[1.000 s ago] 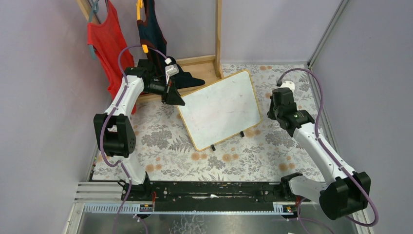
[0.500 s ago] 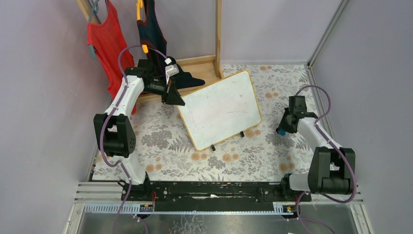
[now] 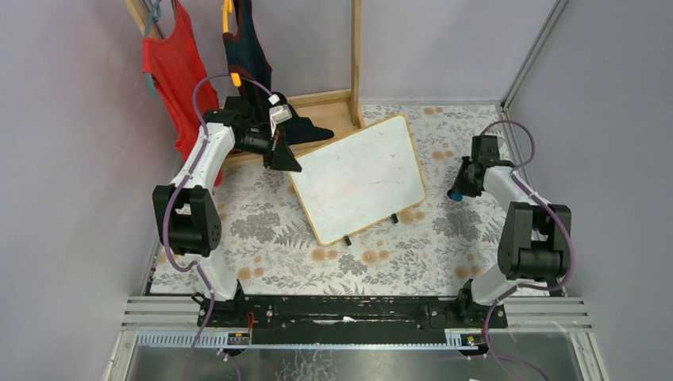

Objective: Erase the whiteboard

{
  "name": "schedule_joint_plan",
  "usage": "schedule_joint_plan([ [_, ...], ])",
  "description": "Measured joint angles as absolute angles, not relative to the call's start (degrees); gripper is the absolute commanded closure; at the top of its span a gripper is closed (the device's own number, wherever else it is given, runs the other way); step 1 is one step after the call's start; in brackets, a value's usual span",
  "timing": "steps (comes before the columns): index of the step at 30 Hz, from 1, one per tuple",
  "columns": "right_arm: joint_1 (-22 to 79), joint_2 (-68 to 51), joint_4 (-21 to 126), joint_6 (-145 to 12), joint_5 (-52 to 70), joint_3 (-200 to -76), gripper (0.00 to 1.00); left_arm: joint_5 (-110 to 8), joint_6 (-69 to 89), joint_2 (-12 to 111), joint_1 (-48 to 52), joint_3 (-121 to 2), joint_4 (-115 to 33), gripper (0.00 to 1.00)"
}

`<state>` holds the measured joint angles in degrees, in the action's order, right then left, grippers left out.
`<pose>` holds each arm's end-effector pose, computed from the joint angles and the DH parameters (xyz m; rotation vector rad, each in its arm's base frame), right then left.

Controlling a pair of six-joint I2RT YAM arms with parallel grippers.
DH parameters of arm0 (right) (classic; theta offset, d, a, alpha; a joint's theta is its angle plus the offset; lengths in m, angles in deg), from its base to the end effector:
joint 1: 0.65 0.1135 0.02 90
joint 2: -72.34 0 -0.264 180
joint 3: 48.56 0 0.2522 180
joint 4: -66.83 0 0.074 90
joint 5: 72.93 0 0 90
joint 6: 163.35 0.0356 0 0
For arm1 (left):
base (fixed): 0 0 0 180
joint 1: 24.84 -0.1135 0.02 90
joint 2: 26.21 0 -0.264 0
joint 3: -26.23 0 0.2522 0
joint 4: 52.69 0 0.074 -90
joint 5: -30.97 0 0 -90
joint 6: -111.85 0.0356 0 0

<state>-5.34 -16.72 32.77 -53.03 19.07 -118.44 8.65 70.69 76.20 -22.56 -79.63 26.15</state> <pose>0.3183 -0.0274 0.2068 0.5556 2.4381 0.0697 0.3490 -0.0469 0.3018 1.1047 1.8775 -1.2267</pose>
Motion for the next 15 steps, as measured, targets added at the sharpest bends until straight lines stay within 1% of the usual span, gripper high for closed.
schedule_joint_plan([
  [3,-5.38,-19.36,32.66,-53.36,18.90,-119.68,0.68,8.62,70.61,76.20,-22.56,-79.59,26.09,1.00],
  [9,-5.69,-21.42,31.46,-53.93,18.88,-121.71,0.57,8.62,70.45,76.20,-22.56,-79.52,25.85,1.00],
  [15,-5.71,-24.28,31.02,-54.54,17.76,-125.04,0.56,8.67,69.99,76.20,-22.56,-79.30,25.37,1.00],
])
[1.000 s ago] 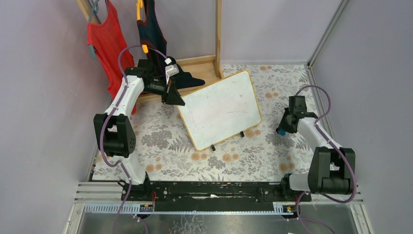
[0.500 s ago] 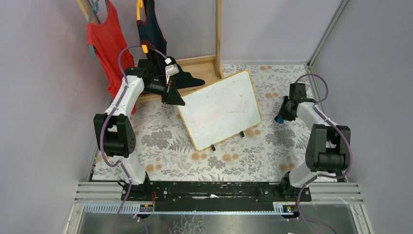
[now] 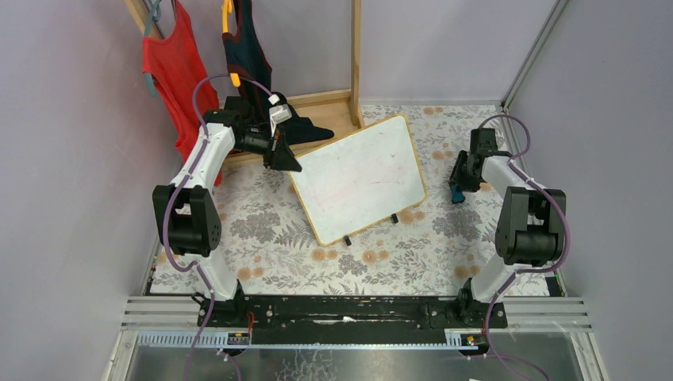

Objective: Erase the whiteboard

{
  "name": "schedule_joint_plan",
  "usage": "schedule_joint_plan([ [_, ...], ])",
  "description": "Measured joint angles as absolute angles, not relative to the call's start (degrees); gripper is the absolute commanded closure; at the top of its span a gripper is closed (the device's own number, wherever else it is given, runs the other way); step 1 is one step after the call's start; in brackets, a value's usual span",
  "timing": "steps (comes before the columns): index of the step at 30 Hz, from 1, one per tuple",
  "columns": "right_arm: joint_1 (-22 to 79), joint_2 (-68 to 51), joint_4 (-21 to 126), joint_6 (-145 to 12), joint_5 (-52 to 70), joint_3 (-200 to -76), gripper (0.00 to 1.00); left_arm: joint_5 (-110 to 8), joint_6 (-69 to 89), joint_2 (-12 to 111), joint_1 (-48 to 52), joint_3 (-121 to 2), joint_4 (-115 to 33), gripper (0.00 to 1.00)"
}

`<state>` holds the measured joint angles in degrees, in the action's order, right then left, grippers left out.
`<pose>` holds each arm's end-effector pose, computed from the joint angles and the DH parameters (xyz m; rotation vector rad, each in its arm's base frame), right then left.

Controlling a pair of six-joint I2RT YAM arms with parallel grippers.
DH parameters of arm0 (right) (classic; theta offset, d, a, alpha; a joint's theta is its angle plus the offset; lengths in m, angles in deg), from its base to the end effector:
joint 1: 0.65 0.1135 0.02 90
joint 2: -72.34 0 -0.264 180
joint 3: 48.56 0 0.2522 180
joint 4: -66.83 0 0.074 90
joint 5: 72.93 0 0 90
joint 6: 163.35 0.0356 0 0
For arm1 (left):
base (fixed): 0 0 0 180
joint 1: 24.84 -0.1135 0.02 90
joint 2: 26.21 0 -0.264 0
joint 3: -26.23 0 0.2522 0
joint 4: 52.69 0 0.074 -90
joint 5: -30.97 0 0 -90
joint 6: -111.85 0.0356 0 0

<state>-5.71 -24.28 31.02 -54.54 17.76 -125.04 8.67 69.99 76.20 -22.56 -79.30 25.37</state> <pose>0.3472 -0.0312 0.1981 0.5318 2.4930 0.0782 0.3497 -0.0469 0.3006 1.0978 1.8804 -1.2281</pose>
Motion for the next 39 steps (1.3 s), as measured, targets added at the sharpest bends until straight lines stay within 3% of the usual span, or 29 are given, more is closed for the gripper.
schedule_joint_plan([
  [14,-5.80,-22.31,30.26,-54.85,17.70,-124.62,0.54,8.62,68.79,75.41,-22.56,-78.32,23.99,0.99],
  [25,-5.80,-15.60,30.83,-54.80,17.26,-122.24,0.54,7.23,66.69,75.15,-21.48,-78.30,22.28,0.72],
  [37,-5.80,-15.56,31.11,-54.78,15.86,-121.36,0.54,4.51,66.34,74.95,-20.92,-78.30,21.78,0.57],
  [39,-5.80,-15.56,31.16,-54.78,15.82,-121.19,0.54,3.82,65.95,74.60,-20.92,-78.32,21.76,0.49],
])
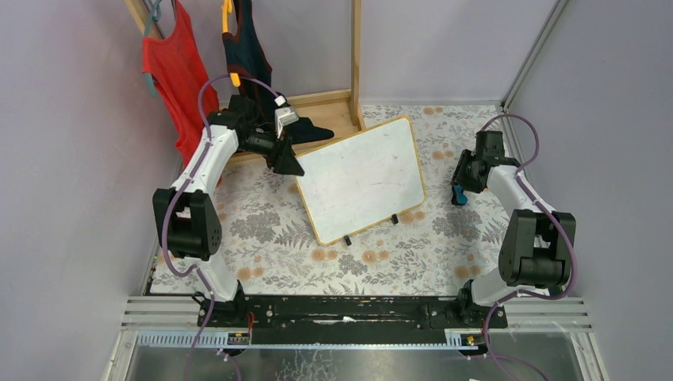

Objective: Erase the whiteboard

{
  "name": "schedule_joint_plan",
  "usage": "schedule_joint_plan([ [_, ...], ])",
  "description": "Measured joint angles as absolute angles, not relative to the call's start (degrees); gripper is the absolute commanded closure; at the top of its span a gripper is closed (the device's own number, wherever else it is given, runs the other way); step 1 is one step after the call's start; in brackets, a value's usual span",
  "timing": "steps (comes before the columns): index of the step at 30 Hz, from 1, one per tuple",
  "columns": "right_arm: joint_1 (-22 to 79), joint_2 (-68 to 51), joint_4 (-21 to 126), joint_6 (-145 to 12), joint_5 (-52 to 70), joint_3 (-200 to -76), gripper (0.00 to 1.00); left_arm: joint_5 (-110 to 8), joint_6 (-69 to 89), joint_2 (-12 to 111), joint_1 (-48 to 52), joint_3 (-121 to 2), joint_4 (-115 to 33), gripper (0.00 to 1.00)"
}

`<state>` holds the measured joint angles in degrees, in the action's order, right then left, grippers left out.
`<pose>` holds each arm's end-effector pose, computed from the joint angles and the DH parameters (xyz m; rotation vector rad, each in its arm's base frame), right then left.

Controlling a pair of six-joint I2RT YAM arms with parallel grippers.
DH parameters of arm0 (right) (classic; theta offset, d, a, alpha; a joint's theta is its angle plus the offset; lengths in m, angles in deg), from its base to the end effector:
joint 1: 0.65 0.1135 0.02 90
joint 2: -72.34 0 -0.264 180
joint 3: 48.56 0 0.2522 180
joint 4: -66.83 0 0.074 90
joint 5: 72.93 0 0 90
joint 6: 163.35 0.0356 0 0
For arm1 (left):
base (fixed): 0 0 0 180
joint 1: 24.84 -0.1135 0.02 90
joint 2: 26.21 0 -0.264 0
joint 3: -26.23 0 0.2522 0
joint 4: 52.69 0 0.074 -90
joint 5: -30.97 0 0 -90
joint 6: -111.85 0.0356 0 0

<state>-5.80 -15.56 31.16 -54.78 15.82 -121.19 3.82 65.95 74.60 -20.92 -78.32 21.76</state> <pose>0.3214 -0.0282 0.2258 0.4971 2.4133 0.1288 0.3480 -0.0556 0.3041 1.1145 1.9351 -1.1449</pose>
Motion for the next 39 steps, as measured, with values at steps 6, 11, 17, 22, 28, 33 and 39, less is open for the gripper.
schedule_joint_plan([
  [6,-5.80,-15.41,31.37,-54.78,15.38,-120.62,0.54,1.43,64.38,72.39,-20.92,-78.36,21.69,0.43],
  [11,-5.80,-13.77,31.66,-54.76,14.90,-119.75,0.54,0.19,62.23,68.42,-20.92,-78.36,21.08,0.39],
  [17,-5.80,-11.85,31.90,-54.74,14.77,-118.96,0.54,-0.60,58.91,62.01,-20.92,-77.05,18.85,0.40],
  [22,-5.80,-11.28,32.05,-54.74,14.77,-118.37,0.54,-1.34,56.88,57.38,-20.92,-74.36,17.59,0.39],
  [28,-5.80,-11.06,32.34,-54.71,14.51,-118.22,0.54,-3.11,53.95,51.17,-20.92,-69.20,14.55,0.40],
  [33,-5.80,-11.01,32.71,-54.71,14.48,-117.89,0.55,-5.76,51.74,47.26,-20.96,-66.76,11.68,0.41],
  [39,-5.80,-10.32,32.90,-54.69,14.59,-117.10,0.55,-13.04,47.63,39.78,-21.33,-59.39,5.85,0.41],
])
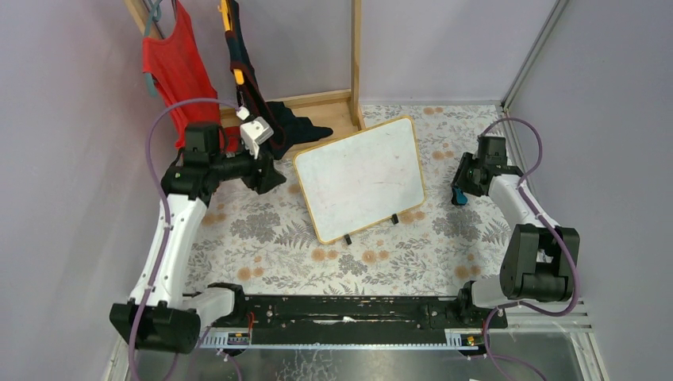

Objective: Erase the whiteboard

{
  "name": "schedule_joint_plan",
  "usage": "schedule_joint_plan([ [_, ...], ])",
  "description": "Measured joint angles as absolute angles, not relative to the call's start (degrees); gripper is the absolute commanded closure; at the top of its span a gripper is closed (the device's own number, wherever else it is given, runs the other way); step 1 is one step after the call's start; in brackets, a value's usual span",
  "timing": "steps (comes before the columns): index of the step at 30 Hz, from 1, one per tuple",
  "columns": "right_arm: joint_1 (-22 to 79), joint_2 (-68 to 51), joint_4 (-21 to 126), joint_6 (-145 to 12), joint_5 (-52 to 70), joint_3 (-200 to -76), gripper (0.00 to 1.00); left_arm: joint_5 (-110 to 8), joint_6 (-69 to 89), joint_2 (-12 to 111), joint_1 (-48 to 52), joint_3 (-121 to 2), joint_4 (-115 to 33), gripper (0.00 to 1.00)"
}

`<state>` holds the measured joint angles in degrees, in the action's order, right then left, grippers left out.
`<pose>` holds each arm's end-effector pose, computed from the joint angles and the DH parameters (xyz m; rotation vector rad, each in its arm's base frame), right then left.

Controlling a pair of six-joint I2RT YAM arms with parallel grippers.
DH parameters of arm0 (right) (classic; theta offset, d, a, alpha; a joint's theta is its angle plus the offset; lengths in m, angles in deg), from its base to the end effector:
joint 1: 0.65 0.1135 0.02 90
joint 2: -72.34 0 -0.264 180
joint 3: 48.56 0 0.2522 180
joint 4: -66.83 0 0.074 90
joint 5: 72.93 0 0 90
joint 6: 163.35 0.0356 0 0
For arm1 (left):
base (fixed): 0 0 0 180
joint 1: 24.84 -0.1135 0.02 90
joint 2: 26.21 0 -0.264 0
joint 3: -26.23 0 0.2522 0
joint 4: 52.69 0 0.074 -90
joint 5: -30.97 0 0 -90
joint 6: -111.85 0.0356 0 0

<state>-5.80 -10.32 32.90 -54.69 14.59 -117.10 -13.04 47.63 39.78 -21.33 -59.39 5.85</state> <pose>0.3030 -0.0258 0.2323 0.4785 2.3668 0.1608 0.2250 -0.0395 0.3774 0.9191 1.8752 -0.6633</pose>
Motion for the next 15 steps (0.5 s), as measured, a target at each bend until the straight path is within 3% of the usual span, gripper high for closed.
schedule_joint_plan([
  [8,-5.80,-4.98,38.00,-54.71,16.39,-110.46,0.55,-27.55,39.11,30.56,-23.39,-46.98,-8.10,0.38],
  [15,-5.25,1.97,42.37,-54.56,21.33,-104.58,0.56,-40.90,31.55,29.88,-24.22,-36.24,-21.82,0.40],
])
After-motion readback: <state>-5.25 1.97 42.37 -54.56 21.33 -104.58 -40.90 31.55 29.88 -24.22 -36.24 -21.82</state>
